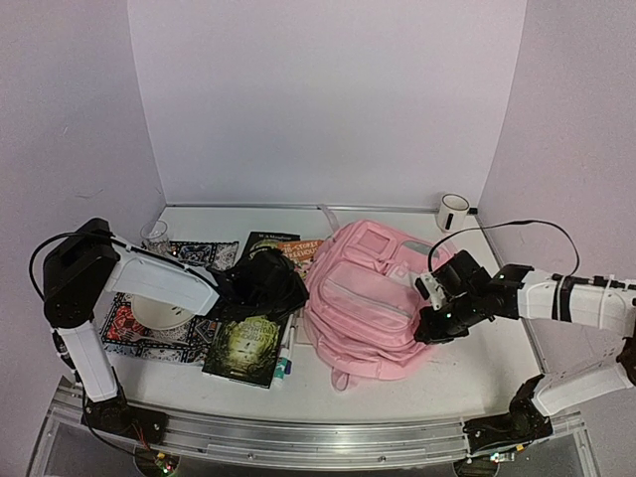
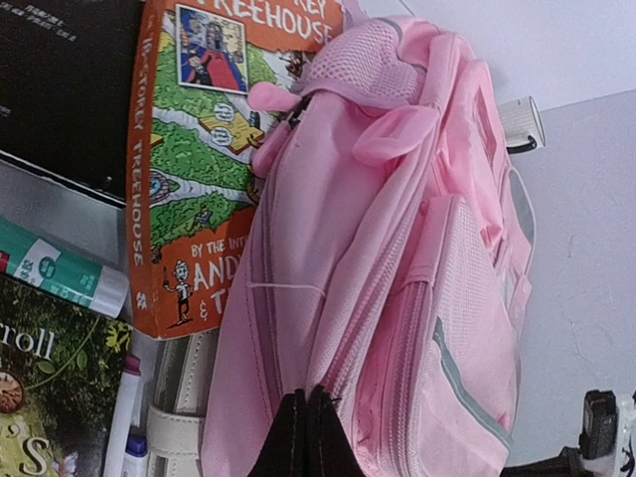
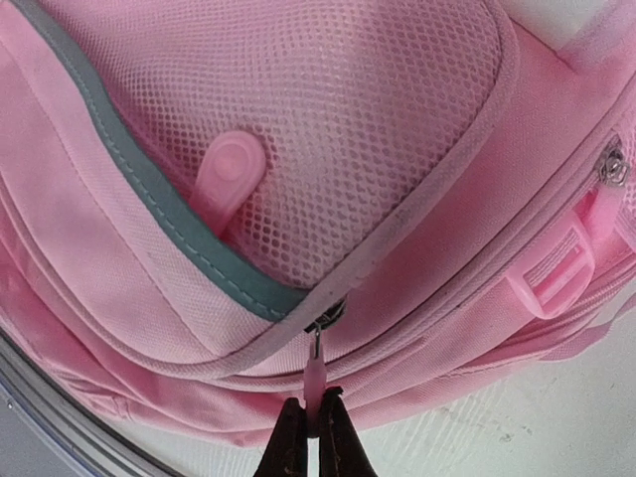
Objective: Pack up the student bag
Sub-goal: Move the student bag to the center of the board.
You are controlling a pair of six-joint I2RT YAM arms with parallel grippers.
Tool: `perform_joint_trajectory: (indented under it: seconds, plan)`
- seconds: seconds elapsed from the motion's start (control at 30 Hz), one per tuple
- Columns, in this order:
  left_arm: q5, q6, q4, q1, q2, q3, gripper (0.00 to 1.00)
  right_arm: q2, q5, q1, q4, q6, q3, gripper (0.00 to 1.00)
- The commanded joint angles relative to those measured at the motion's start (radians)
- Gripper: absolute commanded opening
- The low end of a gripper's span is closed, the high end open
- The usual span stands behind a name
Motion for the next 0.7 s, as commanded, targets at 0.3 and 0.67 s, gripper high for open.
perform_joint_trajectory:
  seconds: [0.3,0.67]
  plan:
    - [-0.125,0.086,0.085,-0.004,-0.073,0.018,0.2,0.003,0.09,0.07,-0.071,0.003,0.094,0.0]
    - [0.051,0.058,-0.024,-0.015,-0.205,-0.111,0.72,0.068,0.152,0.07,-0.025,-0.004,0.138,0.0]
